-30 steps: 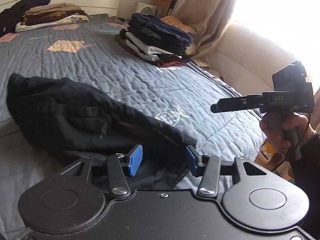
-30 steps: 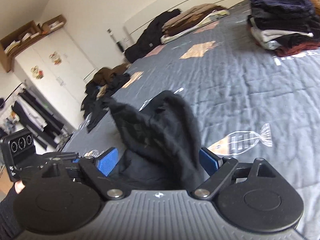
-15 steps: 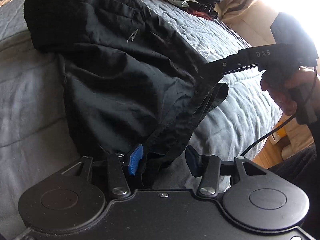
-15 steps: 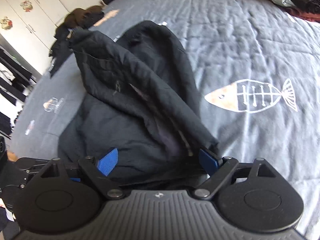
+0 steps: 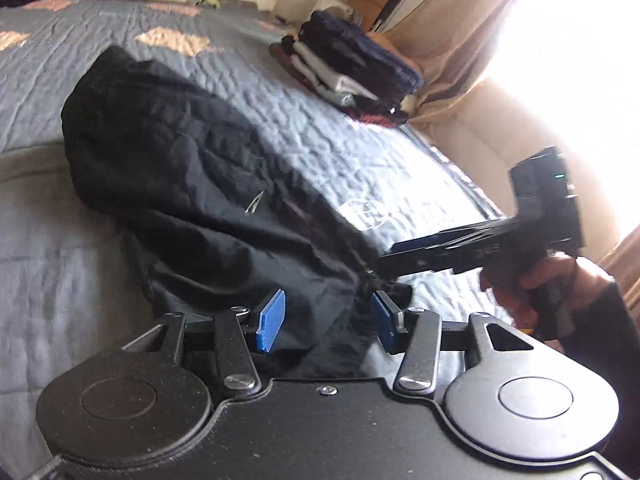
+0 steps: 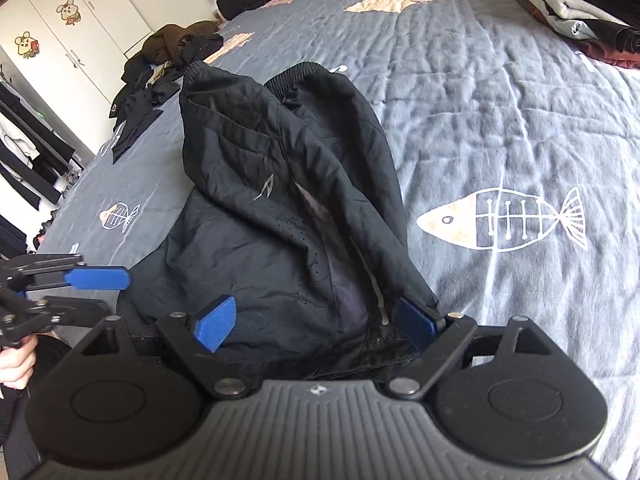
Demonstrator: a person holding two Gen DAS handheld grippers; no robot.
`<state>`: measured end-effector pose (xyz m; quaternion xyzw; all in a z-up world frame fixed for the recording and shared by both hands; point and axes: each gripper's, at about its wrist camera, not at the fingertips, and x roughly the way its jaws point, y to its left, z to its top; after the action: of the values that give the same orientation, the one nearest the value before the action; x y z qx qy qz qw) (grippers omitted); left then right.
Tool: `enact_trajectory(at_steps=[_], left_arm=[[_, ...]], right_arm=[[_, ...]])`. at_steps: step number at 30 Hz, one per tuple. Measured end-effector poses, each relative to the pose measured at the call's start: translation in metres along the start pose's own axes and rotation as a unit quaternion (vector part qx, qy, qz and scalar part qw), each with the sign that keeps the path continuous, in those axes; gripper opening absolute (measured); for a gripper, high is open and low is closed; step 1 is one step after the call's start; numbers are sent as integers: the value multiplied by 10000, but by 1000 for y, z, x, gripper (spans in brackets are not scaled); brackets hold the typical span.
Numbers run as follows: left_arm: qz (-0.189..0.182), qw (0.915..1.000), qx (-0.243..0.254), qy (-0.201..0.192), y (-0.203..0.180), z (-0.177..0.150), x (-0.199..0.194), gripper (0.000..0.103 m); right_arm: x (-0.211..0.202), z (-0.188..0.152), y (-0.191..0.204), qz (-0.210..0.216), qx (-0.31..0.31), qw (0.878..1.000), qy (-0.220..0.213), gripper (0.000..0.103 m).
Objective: Fold clothes
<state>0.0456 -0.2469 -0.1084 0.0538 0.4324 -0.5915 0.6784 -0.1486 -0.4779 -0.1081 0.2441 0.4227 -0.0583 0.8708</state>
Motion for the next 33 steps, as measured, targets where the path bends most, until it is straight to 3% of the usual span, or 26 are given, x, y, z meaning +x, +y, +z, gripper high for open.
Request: enact_trajectory(at_steps=[5, 9, 16, 22, 25, 33], left_arm=[[16, 9995, -10, 326, 19, -27, 26, 48], [59, 9986, 226, 472, 22, -41, 36, 48], [-19, 9983, 352, 469, 23, -46, 39, 48], [-157, 9983, 251, 503, 28, -44, 44, 48], [-226, 9981, 236, 514, 30, -44, 45, 48], [-379, 9979, 70, 530, 36, -41, 47, 48]], right_arm=[[-10, 9, 13, -42, -392, 9986, -352, 88], [-14, 45, 26, 421, -545, 9960, -573, 88], [28, 165, 89, 856, -1396, 9863, -204, 91], [95, 244, 118, 739, -1830, 9802, 183, 91], [126, 264, 116, 690, -1884, 9791, 322, 91], [190, 268, 114, 691, -2227, 9675, 978, 91]])
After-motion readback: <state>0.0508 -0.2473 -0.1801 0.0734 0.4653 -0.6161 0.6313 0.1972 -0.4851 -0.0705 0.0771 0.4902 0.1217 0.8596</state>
